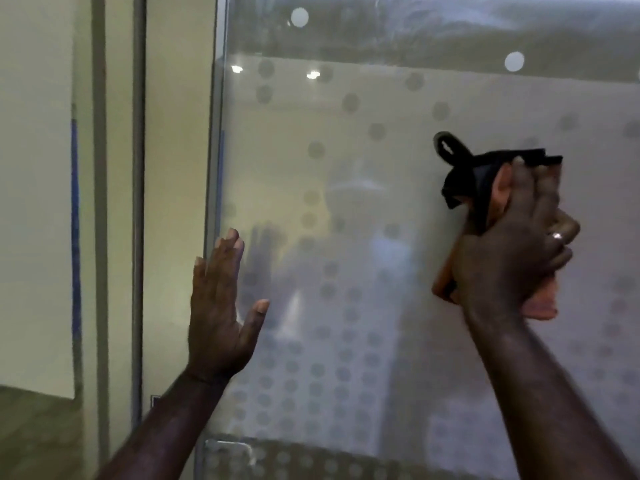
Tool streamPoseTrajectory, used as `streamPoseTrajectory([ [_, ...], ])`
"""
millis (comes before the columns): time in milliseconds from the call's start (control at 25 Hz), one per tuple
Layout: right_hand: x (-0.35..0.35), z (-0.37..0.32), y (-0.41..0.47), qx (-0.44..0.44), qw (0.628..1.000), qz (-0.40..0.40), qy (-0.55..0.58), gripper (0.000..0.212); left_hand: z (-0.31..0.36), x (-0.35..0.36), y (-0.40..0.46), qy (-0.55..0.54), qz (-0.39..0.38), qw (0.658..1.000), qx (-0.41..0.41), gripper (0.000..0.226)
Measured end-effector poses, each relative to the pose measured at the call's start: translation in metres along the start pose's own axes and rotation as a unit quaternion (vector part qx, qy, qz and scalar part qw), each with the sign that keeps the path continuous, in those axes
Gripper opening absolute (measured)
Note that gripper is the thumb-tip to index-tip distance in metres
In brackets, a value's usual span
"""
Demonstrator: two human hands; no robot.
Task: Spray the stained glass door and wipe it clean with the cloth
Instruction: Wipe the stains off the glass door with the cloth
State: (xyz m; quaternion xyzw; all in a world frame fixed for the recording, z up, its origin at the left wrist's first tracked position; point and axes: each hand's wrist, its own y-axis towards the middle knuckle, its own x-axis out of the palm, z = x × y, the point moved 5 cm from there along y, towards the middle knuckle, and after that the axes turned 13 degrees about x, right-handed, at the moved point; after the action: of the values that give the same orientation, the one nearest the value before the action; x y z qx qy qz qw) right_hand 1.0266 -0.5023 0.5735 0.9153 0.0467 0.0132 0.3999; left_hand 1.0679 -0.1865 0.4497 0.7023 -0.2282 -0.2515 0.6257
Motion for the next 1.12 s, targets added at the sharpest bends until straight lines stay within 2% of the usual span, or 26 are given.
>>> streamPoseTrajectory([
  [80, 0.011, -0.022, -0.066, -0.062, 0.997, -0.036, 0.000, 0.075, -0.001, -0.001, -0.005, -0.008, -0.007, 1.000, -0.004, 0.067],
  [120, 0.017, -0.041, -0.097, -0.130, 0.990, -0.055, 0.004, 0.074, 0.000, -0.002, -0.007, -0.014, -0.010, 1.000, -0.007, 0.067],
  [200, 0.028, -0.081, -0.148, -0.286, 0.955, -0.078, -0.006, 0.064, 0.001, -0.003, -0.010, -0.025, -0.012, 1.000, -0.010, 0.066],
  [280, 0.033, -0.109, -0.155, -0.354, 0.931, -0.083, -0.009, 0.057, 0.003, -0.005, -0.012, -0.035, -0.015, 0.999, -0.013, 0.065],
  [360, 0.035, -0.121, -0.120, -0.332, 0.942, -0.053, -0.007, 0.059, 0.003, -0.008, -0.017, -0.038, -0.016, 0.999, -0.013, 0.065],
  [400, 0.034, -0.115, -0.096, -0.292, 0.956, -0.041, -0.014, 0.062, 0.001, -0.010, -0.020, -0.038, -0.015, 0.999, -0.011, 0.065],
  [520, 0.019, -0.052, -0.041, -0.091, 0.996, -0.003, -0.013, 0.072, -0.005, -0.014, -0.031, -0.041, -0.024, 0.999, -0.002, 0.065],
  [600, 0.008, -0.007, -0.051, 0.023, 1.000, 0.002, 0.009, 0.070, -0.008, -0.015, -0.040, -0.042, -0.032, 0.999, -0.002, 0.065],
  [640, 0.007, 0.006, -0.072, 0.051, 0.999, -0.001, 0.012, 0.071, -0.009, -0.015, -0.044, -0.044, -0.036, 0.998, -0.004, 0.065],
  [720, 0.014, 0.004, -0.135, 0.037, 0.999, -0.029, -0.004, 0.083, -0.010, -0.015, -0.048, -0.045, -0.037, 0.998, -0.011, 0.066],
  [800, 0.027, -0.022, -0.206, -0.053, 0.995, -0.087, -0.013, 0.094, -0.009, -0.016, -0.049, -0.052, -0.027, 0.998, -0.014, 0.067],
  [880, 0.035, -0.051, -0.263, -0.196, 0.971, -0.137, -0.006, 0.081, -0.010, -0.016, -0.046, -0.079, -0.016, 0.996, -0.024, 0.070],
  [960, 0.042, -0.069, -0.271, -0.277, 0.946, -0.168, -0.005, 0.067, -0.010, -0.016, -0.043, -0.083, -0.006, 0.996, -0.033, 0.071],
  [1040, 0.042, -0.074, -0.243, -0.282, 0.946, -0.162, -0.003, 0.072, -0.008, -0.017, -0.042, -0.074, -0.002, 0.997, -0.021, 0.069],
  [1120, 0.037, -0.060, -0.206, -0.237, 0.965, -0.115, -0.004, 0.071, -0.005, -0.016, -0.045, -0.075, -0.005, 0.997, -0.008, 0.068],
])
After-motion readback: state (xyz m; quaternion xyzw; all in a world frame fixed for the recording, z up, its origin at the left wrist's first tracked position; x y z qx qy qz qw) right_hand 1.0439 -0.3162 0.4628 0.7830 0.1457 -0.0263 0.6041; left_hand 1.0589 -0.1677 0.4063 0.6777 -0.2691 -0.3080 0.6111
